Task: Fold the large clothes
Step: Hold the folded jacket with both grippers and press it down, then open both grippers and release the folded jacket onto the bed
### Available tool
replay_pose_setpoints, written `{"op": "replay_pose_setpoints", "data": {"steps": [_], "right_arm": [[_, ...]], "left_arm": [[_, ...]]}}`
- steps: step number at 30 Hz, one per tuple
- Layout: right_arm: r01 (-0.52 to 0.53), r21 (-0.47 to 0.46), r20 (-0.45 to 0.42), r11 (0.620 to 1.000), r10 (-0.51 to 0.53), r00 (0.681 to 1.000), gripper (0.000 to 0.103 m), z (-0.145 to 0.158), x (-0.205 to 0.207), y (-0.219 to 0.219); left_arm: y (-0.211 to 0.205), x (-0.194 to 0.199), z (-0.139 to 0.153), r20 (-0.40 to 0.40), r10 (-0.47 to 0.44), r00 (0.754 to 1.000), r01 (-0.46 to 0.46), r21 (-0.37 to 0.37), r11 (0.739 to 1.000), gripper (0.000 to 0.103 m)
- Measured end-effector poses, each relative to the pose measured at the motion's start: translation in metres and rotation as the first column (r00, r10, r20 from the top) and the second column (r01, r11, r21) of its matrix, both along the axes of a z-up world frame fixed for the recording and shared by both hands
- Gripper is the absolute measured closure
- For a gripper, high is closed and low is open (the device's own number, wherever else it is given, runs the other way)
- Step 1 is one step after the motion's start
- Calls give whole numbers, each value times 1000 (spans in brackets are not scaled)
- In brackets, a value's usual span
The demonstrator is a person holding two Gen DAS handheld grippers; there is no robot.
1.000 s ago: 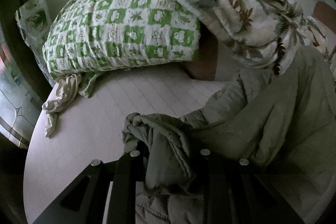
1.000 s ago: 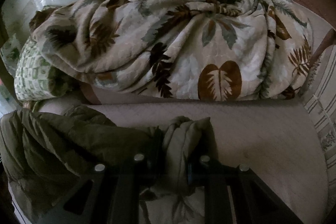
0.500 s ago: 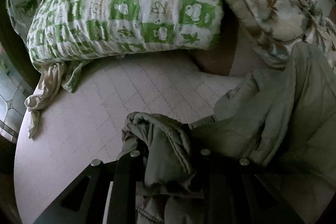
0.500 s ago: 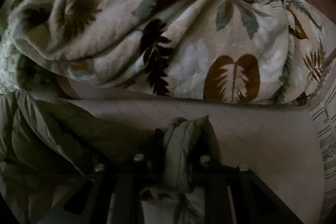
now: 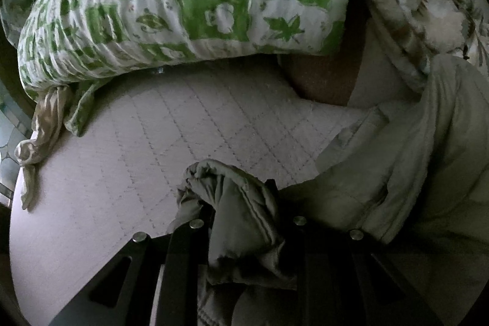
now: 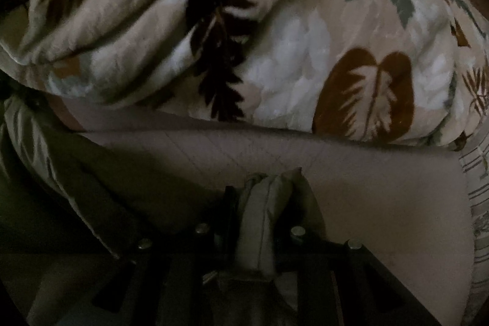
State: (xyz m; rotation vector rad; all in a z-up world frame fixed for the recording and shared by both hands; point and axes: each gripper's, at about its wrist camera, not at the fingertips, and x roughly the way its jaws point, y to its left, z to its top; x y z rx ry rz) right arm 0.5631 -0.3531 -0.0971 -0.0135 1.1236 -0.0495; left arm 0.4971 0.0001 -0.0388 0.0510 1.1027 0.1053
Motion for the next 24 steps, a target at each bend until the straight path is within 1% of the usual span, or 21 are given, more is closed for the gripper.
{"op": "replay_pose_setpoints", "data": {"steps": [3, 4, 6, 9, 11, 13, 15, 18, 22, 23, 24], "right_arm": [[5, -7, 1, 1000, -5, 1000, 85, -3, 0, 1], [3, -16, 2, 1000, -3, 1000, 83, -1, -1, 2], [-2, -39, 20, 999, 3, 1000, 83, 3, -4, 5], [12, -41, 54, 999, -10, 999, 82, 9, -10, 7], [30, -7, 74, 1000, -29, 997, 81, 15, -16, 2], [48, 32, 84, 998, -51, 995, 80, 22, -20, -4], [61, 71, 96, 996, -68, 993, 79, 31, -26, -9], [64, 104, 107, 992, -75, 991, 75, 40, -36, -16], [65, 165, 109, 984, -84, 990, 71, 48, -44, -27], [70, 183, 106, 981, -90, 990, 69, 49, -46, -30], [74, 194, 107, 978, -96, 990, 67, 50, -47, -33]], "left_arm": [[1, 0, 2, 5, 4, 1000, -4, 2, 1000, 77], [2, -1, 6, 5, 12, 1000, -12, -9, 1000, 77], [8, -2, 15, 7, 38, 999, -37, -56, 998, 76], [18, -4, 31, 5, 62, 998, -61, -117, 991, 72], [23, -8, 43, 2, 66, 998, -65, -155, 986, 71], [25, -12, 52, 1, 64, 998, -63, -169, 984, 68], [24, -15, 59, 0, 46, 999, -46, -176, 983, 62], [20, -22, 69, 6, 28, 1000, -27, -173, 985, 58], [20, -28, 74, -10, 54, 999, -54, -196, 979, 56], [19, -30, 75, -13, 59, 998, -61, -200, 978, 54], [21, -25, 68, -14, 62, 998, -64, -202, 977, 50]]}}
